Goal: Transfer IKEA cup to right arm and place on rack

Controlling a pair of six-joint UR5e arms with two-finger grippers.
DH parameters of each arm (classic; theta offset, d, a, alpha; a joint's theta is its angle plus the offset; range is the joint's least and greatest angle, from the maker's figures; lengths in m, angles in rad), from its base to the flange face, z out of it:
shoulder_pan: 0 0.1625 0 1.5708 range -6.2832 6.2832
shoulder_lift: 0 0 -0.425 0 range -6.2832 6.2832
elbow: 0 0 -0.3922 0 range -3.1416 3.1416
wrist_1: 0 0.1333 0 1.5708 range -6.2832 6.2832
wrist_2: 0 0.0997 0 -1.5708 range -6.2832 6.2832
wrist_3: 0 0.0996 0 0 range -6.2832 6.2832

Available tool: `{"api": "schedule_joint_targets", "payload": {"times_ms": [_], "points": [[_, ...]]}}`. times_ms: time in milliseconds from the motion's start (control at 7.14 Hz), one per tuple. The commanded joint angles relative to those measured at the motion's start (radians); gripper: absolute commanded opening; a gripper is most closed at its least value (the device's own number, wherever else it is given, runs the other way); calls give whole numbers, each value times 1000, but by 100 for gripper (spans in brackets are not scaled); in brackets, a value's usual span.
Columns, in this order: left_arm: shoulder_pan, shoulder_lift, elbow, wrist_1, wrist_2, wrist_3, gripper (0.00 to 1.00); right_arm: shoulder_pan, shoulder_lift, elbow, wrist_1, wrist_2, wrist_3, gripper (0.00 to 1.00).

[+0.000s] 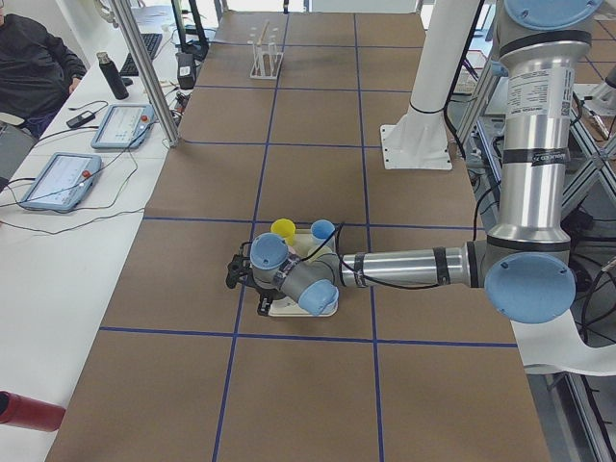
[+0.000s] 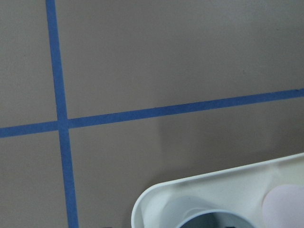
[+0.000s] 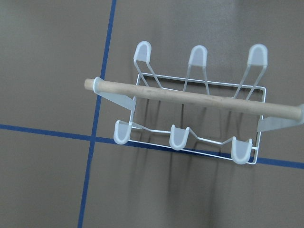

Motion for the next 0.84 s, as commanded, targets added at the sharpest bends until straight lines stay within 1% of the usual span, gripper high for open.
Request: {"api": "schedule_joint_targets", "payload": {"times_ms": [0, 700], "points": [[1, 1, -1, 0, -1, -1, 28, 0, 0, 0, 0, 0, -1, 100], [-1, 2, -9, 1, -1, 5, 28, 0, 0, -2, -2, 2, -1, 100]]}}
